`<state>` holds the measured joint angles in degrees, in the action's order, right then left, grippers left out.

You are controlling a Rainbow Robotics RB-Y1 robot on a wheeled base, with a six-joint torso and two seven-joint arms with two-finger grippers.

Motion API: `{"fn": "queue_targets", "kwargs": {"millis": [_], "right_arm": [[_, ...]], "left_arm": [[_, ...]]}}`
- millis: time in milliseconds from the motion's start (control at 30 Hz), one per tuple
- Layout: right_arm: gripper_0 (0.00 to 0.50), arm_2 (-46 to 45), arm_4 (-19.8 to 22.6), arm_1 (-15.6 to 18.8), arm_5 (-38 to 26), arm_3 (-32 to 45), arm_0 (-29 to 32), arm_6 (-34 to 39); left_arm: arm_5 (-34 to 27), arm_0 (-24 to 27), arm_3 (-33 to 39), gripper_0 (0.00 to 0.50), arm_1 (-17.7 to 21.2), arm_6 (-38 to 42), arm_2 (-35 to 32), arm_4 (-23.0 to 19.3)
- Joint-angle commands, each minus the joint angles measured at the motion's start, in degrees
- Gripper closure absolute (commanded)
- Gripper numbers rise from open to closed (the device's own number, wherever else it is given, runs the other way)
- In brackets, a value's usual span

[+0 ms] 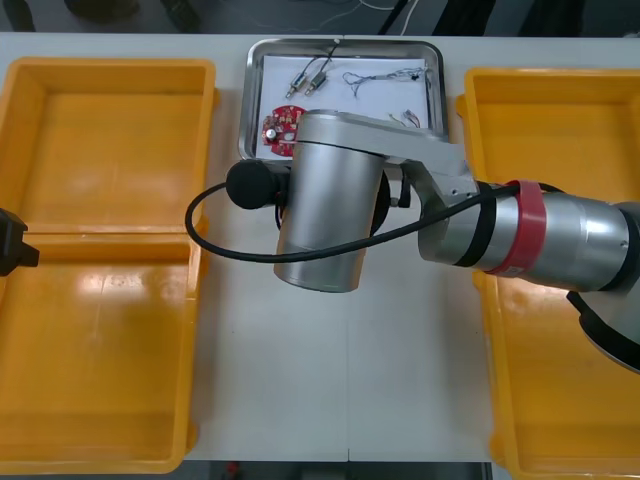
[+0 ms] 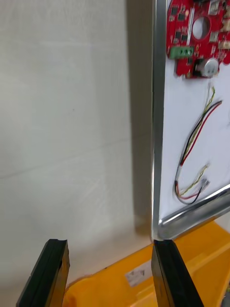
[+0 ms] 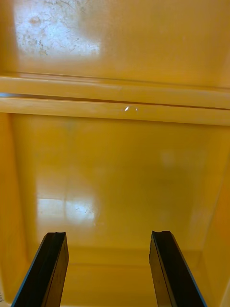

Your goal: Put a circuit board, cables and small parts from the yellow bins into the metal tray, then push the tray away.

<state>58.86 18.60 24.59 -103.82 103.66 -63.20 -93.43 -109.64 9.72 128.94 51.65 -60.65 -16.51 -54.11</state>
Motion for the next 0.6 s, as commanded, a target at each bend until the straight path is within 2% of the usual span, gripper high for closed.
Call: {"fn": "queue_targets", "kwargs": {"millis": [33,467,600], "right_arm": [[0.000,-7.1,0.3,2.2,-5.8,6.8,4.5,2.6],[0.000,-27.7,0.2,3.1,-6.2,18.5,17.7,5.4],[0.000,-35.7,3.6,4.1,-6.2,20.4,21.4,7.5]], "left_arm": [[-0.4,-0.8,1.5,0.000,2.6,-5.4,-1.6,-0.4],[-0.4,-0.8,1.5,0.000,2.6,-5.4,-1.6,-0.4],[-0.4,-0.8,1.5,0.000,2.6,-5.4,-1.6,-0.4]]}}
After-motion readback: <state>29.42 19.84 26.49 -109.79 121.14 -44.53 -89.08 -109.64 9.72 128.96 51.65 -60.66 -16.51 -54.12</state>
